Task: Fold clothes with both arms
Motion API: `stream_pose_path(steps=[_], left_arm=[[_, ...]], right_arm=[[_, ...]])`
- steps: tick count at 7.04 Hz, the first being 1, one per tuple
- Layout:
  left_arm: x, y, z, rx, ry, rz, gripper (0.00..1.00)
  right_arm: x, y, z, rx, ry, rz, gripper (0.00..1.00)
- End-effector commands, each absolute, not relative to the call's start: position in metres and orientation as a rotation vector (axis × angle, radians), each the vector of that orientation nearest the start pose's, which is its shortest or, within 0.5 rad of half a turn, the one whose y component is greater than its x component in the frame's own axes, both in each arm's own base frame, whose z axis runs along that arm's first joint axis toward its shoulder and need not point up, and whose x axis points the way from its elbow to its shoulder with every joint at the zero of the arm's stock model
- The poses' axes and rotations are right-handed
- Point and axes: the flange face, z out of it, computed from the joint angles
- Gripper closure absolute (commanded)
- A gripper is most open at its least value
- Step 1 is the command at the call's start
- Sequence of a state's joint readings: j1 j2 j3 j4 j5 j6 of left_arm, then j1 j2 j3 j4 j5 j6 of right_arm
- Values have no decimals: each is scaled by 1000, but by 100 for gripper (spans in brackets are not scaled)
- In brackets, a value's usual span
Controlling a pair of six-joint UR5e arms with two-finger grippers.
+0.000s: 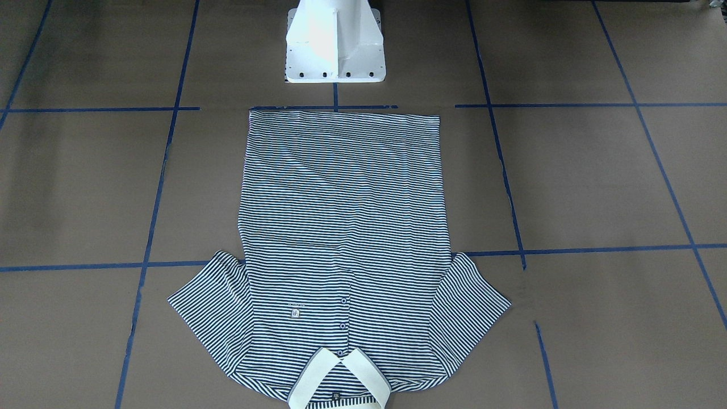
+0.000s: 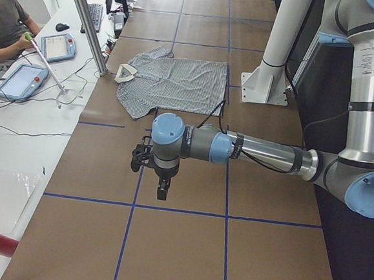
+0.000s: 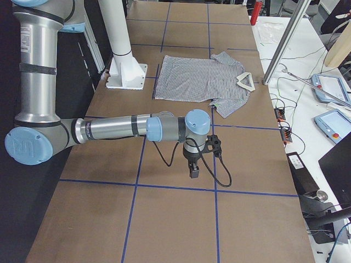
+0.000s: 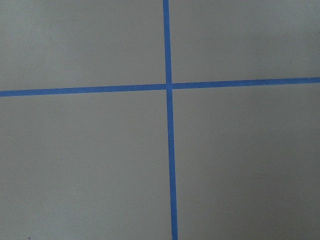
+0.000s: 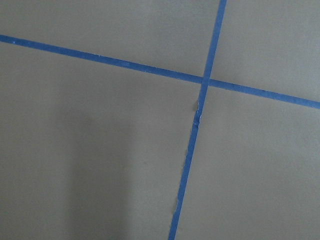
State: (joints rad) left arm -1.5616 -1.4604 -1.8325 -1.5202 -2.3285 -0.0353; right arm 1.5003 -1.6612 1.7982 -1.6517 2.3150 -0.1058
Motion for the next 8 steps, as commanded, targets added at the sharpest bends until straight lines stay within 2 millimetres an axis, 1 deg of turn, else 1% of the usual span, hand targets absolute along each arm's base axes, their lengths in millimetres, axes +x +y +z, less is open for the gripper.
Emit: stream_pose_path(steps=[1, 3, 4, 5, 6, 7, 8], left_arm=[[-60, -443, 586, 78, 767, 14, 0], [-59, -442, 583, 87, 771, 19, 0], [-59, -438, 566, 120, 771, 34, 0], [-59, -437, 562, 126, 771, 36, 0], [-59, -436, 561, 126, 772, 34, 0], [-59, -436, 556, 133, 773, 37, 0], [-59, -437, 556, 135, 773, 39, 0]], right_arm=[[34, -457, 599, 70, -744, -187, 0], [34, -456, 600, 69, -745, -187, 0], [34, -455, 596, 73, -747, -189, 0], [33, -454, 594, 79, -750, -192, 0], [32, -455, 585, 96, -753, -200, 0], [28, -459, 571, 176, -767, -234, 0], [11, -463, 559, 234, -792, -230, 0]])
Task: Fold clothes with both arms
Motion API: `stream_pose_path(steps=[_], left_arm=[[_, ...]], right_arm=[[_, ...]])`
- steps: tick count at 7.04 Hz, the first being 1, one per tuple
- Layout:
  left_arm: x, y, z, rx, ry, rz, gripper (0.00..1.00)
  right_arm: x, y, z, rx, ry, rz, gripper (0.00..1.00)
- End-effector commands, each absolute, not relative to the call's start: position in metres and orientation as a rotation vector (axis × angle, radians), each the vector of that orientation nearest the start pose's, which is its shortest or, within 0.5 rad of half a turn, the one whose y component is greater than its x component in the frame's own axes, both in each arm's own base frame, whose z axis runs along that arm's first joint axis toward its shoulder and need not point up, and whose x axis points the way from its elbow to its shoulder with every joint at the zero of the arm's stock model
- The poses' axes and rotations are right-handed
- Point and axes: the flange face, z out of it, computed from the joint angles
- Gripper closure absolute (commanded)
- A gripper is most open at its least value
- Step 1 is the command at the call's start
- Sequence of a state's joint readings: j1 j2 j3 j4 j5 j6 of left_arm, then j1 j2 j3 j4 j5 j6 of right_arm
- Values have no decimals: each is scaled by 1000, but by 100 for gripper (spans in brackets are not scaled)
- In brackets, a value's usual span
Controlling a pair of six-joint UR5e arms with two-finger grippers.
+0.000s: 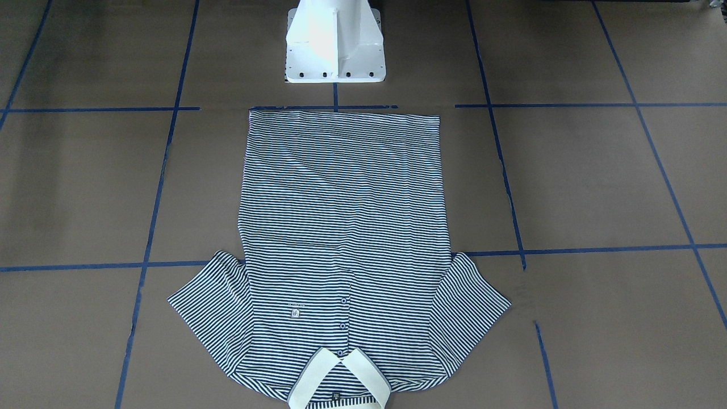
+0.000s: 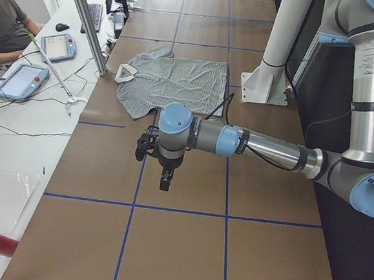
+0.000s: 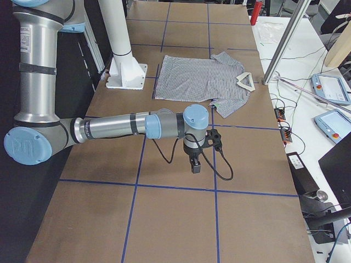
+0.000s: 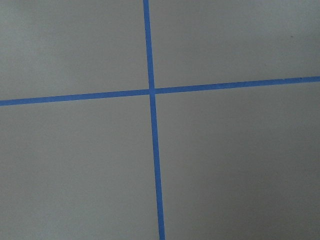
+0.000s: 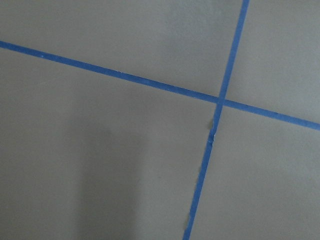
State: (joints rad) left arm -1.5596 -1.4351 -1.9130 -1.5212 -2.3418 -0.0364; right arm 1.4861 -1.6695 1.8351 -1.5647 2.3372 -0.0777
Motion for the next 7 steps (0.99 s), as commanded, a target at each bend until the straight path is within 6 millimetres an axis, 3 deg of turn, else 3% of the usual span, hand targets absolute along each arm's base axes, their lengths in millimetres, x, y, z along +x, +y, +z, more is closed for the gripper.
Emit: stream_pose_path(steps=[1, 3, 5, 6, 7], left_arm=[[-59, -436, 552, 143, 773, 42, 0], [-54, -433, 543, 152, 823, 55, 0], [-51, -433, 539, 160, 867, 71, 0], [-49, -432, 532, 169, 895, 79, 0], [-47, -432, 530, 152, 938, 58, 0]], right_arm=[[-46, -471, 544, 205, -822, -202, 0], [-151, -512, 487, 156, -896, -94, 0], [-273, -562, 417, 151, -907, 169, 1], [-317, -583, 411, 171, -922, 277, 2], [-345, -604, 411, 145, -972, 368, 8]])
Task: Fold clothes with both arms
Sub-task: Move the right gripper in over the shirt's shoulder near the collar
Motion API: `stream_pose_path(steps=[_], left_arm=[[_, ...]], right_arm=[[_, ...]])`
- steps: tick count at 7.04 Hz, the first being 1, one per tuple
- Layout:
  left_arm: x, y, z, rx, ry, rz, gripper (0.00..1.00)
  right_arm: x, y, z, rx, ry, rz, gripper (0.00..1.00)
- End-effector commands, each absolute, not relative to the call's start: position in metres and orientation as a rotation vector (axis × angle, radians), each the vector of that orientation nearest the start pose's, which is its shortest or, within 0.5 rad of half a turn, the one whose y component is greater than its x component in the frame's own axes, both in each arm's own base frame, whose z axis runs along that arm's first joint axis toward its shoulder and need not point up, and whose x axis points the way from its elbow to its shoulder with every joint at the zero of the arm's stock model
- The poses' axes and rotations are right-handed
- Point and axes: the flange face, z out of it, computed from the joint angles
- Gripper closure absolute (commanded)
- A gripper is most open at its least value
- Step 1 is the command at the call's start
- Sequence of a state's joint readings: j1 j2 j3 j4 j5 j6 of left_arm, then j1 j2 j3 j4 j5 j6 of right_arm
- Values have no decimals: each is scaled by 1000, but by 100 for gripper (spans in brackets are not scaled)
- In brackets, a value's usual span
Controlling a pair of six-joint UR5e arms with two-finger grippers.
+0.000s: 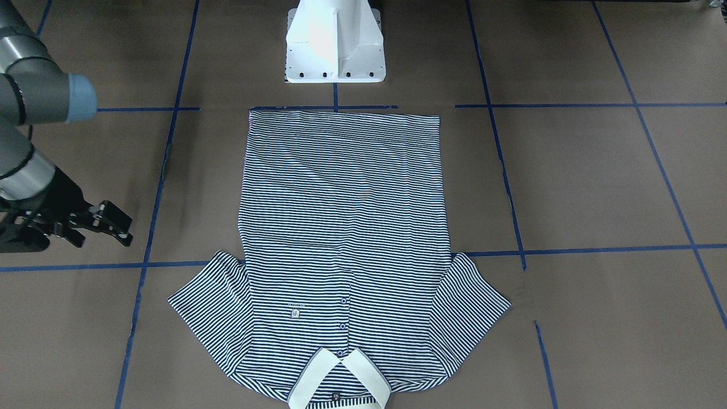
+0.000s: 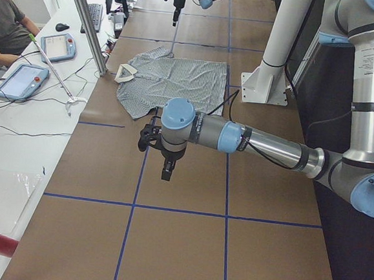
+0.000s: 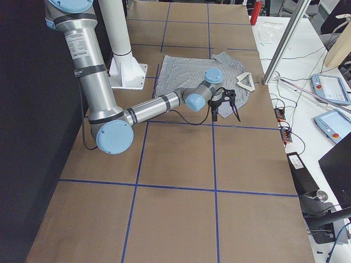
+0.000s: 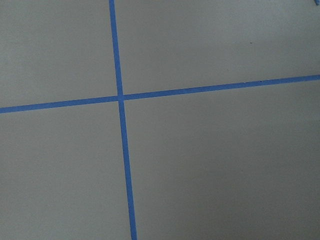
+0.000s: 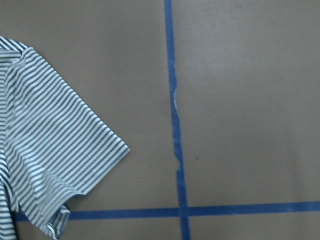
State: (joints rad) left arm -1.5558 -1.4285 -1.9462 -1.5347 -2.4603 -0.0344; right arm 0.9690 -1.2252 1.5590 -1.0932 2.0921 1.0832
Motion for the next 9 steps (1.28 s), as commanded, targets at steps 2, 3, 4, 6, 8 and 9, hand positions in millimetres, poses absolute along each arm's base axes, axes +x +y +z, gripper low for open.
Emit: stream_pose_path(steps=[2, 3, 4, 6, 8, 9], left_arm=[[-45, -430, 523, 161, 964, 63, 0], [-45, -430, 519, 166, 967, 65, 0], [-45, -426, 523, 159, 966, 61, 0], [-45, -421, 528, 149, 967, 58, 0], [-45, -420, 529, 148, 967, 59, 0], [-45, -419, 527, 150, 967, 59, 0]], right_arm=[[-372, -626, 432, 131, -964, 394, 15], [-376, -629, 438, 121, -949, 397, 21], [-387, -629, 446, 120, -930, 392, 28], [-395, -635, 449, 133, -910, 397, 34], [-407, -649, 445, 132, -896, 398, 34], [-407, -648, 446, 130, -895, 397, 34]])
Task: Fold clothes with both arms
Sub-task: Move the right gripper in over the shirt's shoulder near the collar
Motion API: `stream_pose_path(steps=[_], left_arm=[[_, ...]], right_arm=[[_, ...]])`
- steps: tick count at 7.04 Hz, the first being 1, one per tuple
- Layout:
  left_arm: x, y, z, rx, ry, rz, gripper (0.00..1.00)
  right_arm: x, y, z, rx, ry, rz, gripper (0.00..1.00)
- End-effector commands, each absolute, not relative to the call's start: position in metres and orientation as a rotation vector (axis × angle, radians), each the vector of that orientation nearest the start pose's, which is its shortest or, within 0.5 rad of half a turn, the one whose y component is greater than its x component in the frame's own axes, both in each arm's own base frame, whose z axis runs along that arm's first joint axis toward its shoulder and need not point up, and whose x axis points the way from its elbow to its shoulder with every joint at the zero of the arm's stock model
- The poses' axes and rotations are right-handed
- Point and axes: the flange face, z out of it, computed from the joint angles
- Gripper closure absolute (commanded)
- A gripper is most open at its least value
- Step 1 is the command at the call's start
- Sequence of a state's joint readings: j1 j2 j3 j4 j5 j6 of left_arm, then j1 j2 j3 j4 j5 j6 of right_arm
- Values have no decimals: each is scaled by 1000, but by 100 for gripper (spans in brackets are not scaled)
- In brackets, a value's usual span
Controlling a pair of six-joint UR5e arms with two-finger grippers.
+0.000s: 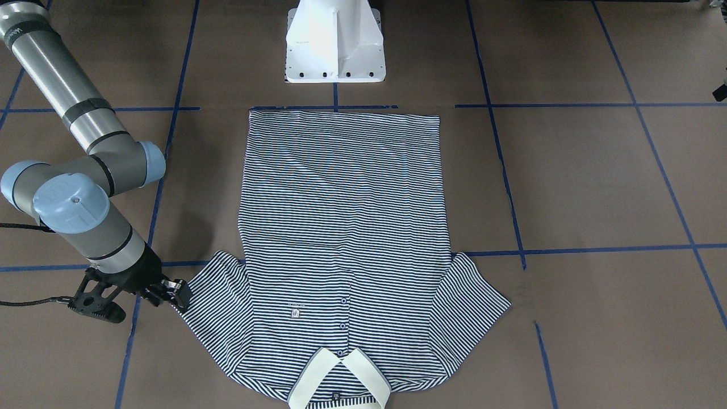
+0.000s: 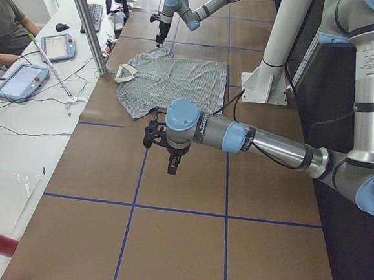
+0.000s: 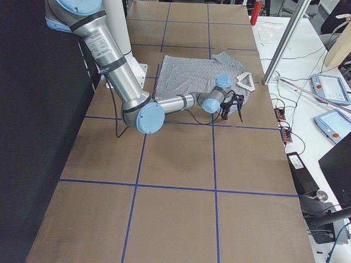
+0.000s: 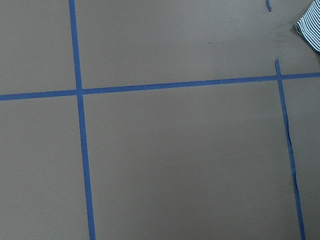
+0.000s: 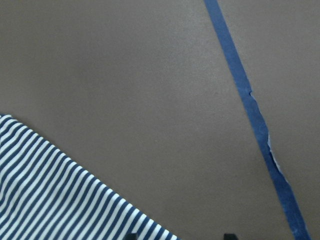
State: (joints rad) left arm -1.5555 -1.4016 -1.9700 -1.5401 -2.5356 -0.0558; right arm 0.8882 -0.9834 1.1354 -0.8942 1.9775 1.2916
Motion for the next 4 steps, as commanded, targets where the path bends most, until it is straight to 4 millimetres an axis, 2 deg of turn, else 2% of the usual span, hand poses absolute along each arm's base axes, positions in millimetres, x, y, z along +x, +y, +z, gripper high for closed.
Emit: stream_pose_path(steps=[1, 2, 3, 4], left_arm=[[-45, -419, 527, 150, 967, 59, 0], [-45, -419, 522, 157, 968, 60, 0], [-45, -419, 521, 159, 968, 61, 0], [-45, -419, 521, 159, 968, 61, 0]], right_arm=[[-408, -647, 448, 128, -894, 396, 42], [-407, -646, 448, 128, -895, 397, 60], [-408, -643, 450, 127, -897, 391, 70], [-407, -642, 444, 132, -908, 389, 92]])
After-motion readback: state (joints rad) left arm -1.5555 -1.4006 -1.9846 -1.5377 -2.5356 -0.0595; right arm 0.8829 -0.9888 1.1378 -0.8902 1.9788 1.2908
